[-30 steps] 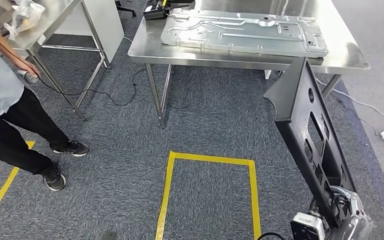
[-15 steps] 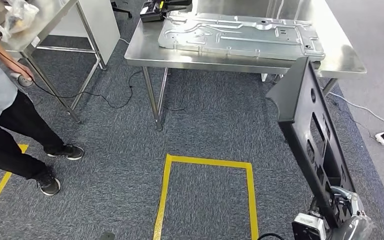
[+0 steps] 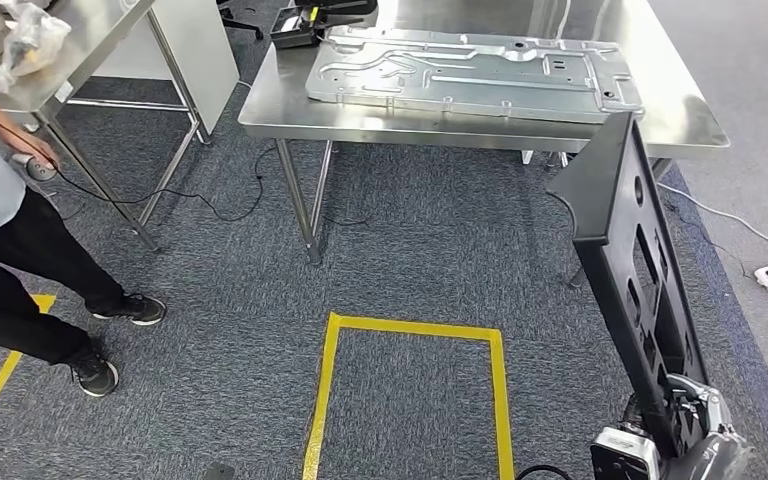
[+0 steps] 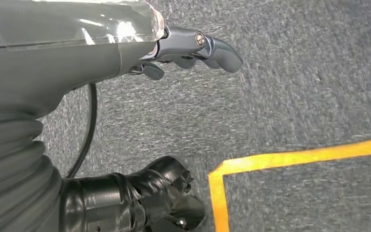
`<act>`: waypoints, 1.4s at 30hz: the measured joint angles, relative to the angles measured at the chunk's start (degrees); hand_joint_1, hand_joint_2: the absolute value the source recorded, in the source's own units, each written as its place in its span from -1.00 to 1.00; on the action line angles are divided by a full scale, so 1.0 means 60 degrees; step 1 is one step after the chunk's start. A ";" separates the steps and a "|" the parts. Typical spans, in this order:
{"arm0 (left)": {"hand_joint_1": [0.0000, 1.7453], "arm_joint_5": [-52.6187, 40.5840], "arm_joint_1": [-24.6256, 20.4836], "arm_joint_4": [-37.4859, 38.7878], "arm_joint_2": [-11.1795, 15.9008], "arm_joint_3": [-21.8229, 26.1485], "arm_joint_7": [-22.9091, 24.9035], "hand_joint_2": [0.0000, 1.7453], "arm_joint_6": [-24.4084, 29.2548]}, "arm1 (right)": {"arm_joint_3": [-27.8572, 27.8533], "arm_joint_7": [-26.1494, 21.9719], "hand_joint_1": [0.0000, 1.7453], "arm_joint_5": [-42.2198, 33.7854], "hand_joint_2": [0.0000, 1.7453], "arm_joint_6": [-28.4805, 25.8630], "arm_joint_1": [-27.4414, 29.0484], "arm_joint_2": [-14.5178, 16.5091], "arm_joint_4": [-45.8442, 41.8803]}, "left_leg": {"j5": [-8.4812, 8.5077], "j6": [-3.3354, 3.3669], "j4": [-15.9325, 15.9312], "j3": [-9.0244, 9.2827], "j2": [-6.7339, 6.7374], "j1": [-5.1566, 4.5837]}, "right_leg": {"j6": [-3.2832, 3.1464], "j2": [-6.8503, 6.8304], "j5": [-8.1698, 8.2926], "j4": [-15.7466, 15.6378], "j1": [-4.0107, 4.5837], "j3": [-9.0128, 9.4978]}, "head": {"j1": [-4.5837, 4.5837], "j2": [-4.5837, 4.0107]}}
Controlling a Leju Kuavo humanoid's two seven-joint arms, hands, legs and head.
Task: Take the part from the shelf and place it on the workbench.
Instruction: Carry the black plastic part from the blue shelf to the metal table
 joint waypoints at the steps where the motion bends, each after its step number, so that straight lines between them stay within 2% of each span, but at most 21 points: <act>1: -1.00 -0.0001 -0.0005 0.0000 0.0000 0.0000 -0.0001 1.00 0.0006 | 0.0002 0.0000 1.00 0.0000 1.00 0.0000 -0.0004 0.0000 -0.0002 | -0.0178 -0.0024 0.0300 -0.0127 -0.0002 0.0009 | -0.0082 -0.0004 -0.0006 -0.0037 -0.0010 0.0045 | -0.0003 -0.0001; 4: -1.00 -0.0004 0.0011 0.0000 0.0000 0.0000 -0.0003 1.00 0.0009 | 0.0005 0.0004 1.00 0.0000 1.00 0.0000 -0.0013 0.0000 0.0004 | -0.0931 -0.0026 0.2072 -0.1056 -0.0007 0.0008 | -0.0251 -0.0021 -0.0083 -0.0057 0.0057 0.0135 | -0.0013 0.0001; 5: -1.00 -0.0005 0.0026 0.0000 0.0000 0.0000 -0.0005 1.00 0.0007 | 0.0005 0.0005 1.00 0.0000 1.00 0.0000 -0.0015 0.0000 0.0006 | -0.0991 -0.0011 0.2495 -0.1321 -0.0007 0.0002 | -0.0278 -0.0013 -0.0115 -0.0055 0.0097 0.0171 | -0.0013 0.0001; 6: -1.00 -0.0007 0.0038 0.0000 0.0000 0.0000 -0.0008 1.00 0.0006 | 0.0005 0.0008 1.00 0.0000 1.00 0.0000 -0.0019 -0.0001 0.0007 | -0.0848 0.0023 0.2564 -0.1421 -0.0008 -0.0007 | -0.0296 0.0001 -0.0155 -0.0054 0.0135 0.0221 | -0.0012 0.0000; 8: -1.00 -0.0011 0.0045 0.0000 0.0000 0.0000 -0.0016 1.00 0.0009 | 0.0006 0.0012 1.00 0.0000 1.00 0.0000 -0.0025 -0.0001 0.0008 | -0.0120 0.0161 0.1665 -0.1104 -0.0014 -0.0057 | -0.0299 0.0030 -0.0250 -0.0054 0.0201 0.0371 | -0.0011 0.0000; 10: -1.00 -0.0013 0.0034 0.0000 0.0017 -0.0001 -0.0025 1.00 0.0017 | 0.0011 0.0013 1.00 0.0000 1.00 0.0000 -0.0041 -0.0002 0.0009 | 0.0349 0.0357 0.0521 -0.0596 -0.0017 -0.0152 | -0.0248 0.0036 -0.0354 -0.0053 0.0228 0.0464 | -0.0008 0.0002; 13: -1.00 -0.0018 0.0021 0.0000 0.0030 -0.0004 -0.0041 1.00 0.0027 | 0.0018 0.0025 1.00 0.0000 1.00 0.0000 -0.0066 -0.0006 0.0015 | 0.0325 0.0499 -0.0048 -0.0339 -0.0018 -0.0250 | -0.0062 0.0020 -0.0344 0.0009 0.0184 0.0509 | -0.0023 0.0001; 16: -1.00 -0.0019 0.0043 0.0000 0.0019 -0.0003 -0.0045 1.00 0.0024 | 0.0020 0.0036 1.00 -0.0001 1.00 -0.0002 -0.0093 -0.0010 0.0015 | 0.0352 0.0582 -0.0281 -0.0051 -0.0026 -0.0168 | 0.0105 0.0004 -0.0453 0.0384 0.0158 0.0450 | -0.0018 0.0002; 20: -1.00 -0.0026 0.0014 0.0000 0.0013 -0.0004 -0.0047 1.00 0.0014 | 0.0020 0.0038 1.00 -0.0038 1.00 -0.0001 -0.0138 -0.0022 0.0005 | 0.0247 0.0596 -0.0330 0.0126 -0.0026 -0.0114 | 0.0302 0.0000 -0.1308 0.2335 0.0054 -0.0778 | -0.0011 0.0001; 21: -1.00 -0.0027 0.0030 0.0000 0.0010 -0.0004 -0.0047 1.00 0.0012 | 0.0020 0.0039 1.00 -0.0047 1.00 -0.0002 -0.0134 -0.0026 0.0006 | 0.0191 0.0573 -0.0328 0.0184 -0.0025 -0.0103 | 0.0324 -0.0003 -0.1248 0.2493 0.0025 -0.0986 | -0.0014 0.0002; 22: -1.00 -0.0028 0.0043 0.0000 0.0008 -0.0004 -0.0047 1.00 0.0011 | 0.0020 0.0040 1.00 -0.0053 1.00 -0.0002 -0.0133 -0.0034 0.0007 | 0.0123 0.0539 -0.0326 0.0269 -0.0026 -0.0084 | 0.0342 -0.0009 -0.0981 0.2316 -0.0004 -0.1028 | -0.0013 0.0002; 24: -1.00 -0.0027 0.0055 0.0000 0.0005 -0.0004 -0.0048 1.00 0.0005 | 0.0020 0.0041 1.00 -0.0055 1.00 -0.0001 -0.0139 -0.0056 0.0009 | -0.0045 0.0442 -0.0324 0.0487 -0.0027 -0.0038 | 0.0385 -0.0035 -0.0095 0.1225 -0.0056 -0.0714 | -0.0009 0.0002; 25: -1.00 -0.0026 0.0046 0.0000 0.0005 -0.0004 -0.0048 1.00 0.0002 | 0.0020 0.0041 1.00 -0.0056 1.00 0.0000 -0.0143 -0.0067 0.0014 | -0.0128 0.0380 -0.0310 0.0577 -0.0031 -0.0025 | 0.0383 -0.0064 0.0126 0.0673 -0.0046 -0.0568 | -0.0006 0.0002; 27: -1.00 -0.0022 0.0023 0.0000 0.0007 -0.0003 -0.0050 1.00 -0.0004 | 0.0020 0.0035 1.00 -0.0064 1.00 0.0000 -0.0140 -0.0079 0.0023 | -0.0259 0.0235 -0.0276 0.0666 -0.0027 -0.0038 | 0.0257 -0.0109 0.0217 0.0184 0.0013 -0.0432 | 0.0005 0.0003; 31: -1.00 -0.0023 0.0004 0.0000 0.0007 -0.0002 -0.0056 1.00 -0.0005 | 0.0019 0.0025 1.00 -0.0103 1.00 0.0000 -0.0137 -0.0087 0.0027 | -0.0465 0.0046 0.0139 0.0664 -0.0012 -0.0030 | -0.0131 -0.0059 0.0105 0.0125 0.0024 -0.0207 | 0.0004 0.0002; 33: -1.00 -0.0022 -0.0014 0.0000 0.0007 -0.0004 -0.0056 1.00 -0.0003 | 0.0020 0.0017 1.00 -0.0105 1.00 0.0000 -0.0153 -0.0087 0.0017 | -0.0883 0.0019 0.1153 0.0126 -0.0017 -0.0019 | -0.0245 -0.0053 0.0018 0.0091 0.0045 -0.0062 | 0.0002 0.0002; 35: -1.00 -0.0022 -0.0007 0.0000 0.0007 -0.0004 -0.0053 1.00 0.0005 | 0.0020 0.0013 1.00 -0.0113 1.00 0.0000 -0.0153 -0.0087 0.0015 | -0.1338 0.0019 0.2288 -0.0648 -0.0017 -0.0024 | -0.0311 -0.0036 -0.0095 0.0092 0.0103 0.0049 | 0.0001 0.0003; 36: -1.00 -0.0023 0.0009 0.0000 0.0007 -0.0004 -0.0051 1.00 0.0008 | 0.0020 0.0010 1.00 -0.0118 1.00 0.0000 -0.0149 -0.0087 0.0015 | -0.1355 0.0047 0.2537 -0.0916 -0.0017 -0.0037 | -0.0328 -0.0017 -0.0163 0.0093 0.0141 0.0126 | 0.0000 0.0003; 37: -1.00 -0.0023 0.0026 0.0000 0.0007 -0.0004 -0.0048 1.00 0.0012 | 0.0020 0.0006 1.00 -0.0124 1.00 0.0000 -0.0149 -0.0087 0.0015 | -0.1160 0.0106 0.2443 -0.1032 -0.0019 -0.0062 | -0.0341 0.0003 -0.0236 0.0094 0.0187 0.0225 | 0.0000 0.0003; 40: -1.00 -0.0021 0.0046 0.0000 0.0025 -0.0004 -0.0040 1.00 0.0025 | 0.0023 -0.0004 1.00 -0.0127 1.00 0.0000 -0.0153 -0.0087 0.0010 | 0.0099 0.0461 0.0966 -0.0799 -0.0022 -0.0237 | -0.0343 0.0030 -0.0475 0.0078 0.0290 0.0537 | 0.0029 0.0002; 42: -1.00 -0.0018 0.0039 0.0000 0.0047 -0.0004 -0.0036 1.00 0.0036 | 0.0025 -0.0014 1.00 -0.0133 1.00 0.0000 -0.0158 -0.0087 0.0005 | 0.0472 0.0617 0.0314 -0.0658 -0.0024 -0.0355 | -0.0280 0.0022 -0.0569 0.0051 0.0266 0.0604 | 0.0059 0.0001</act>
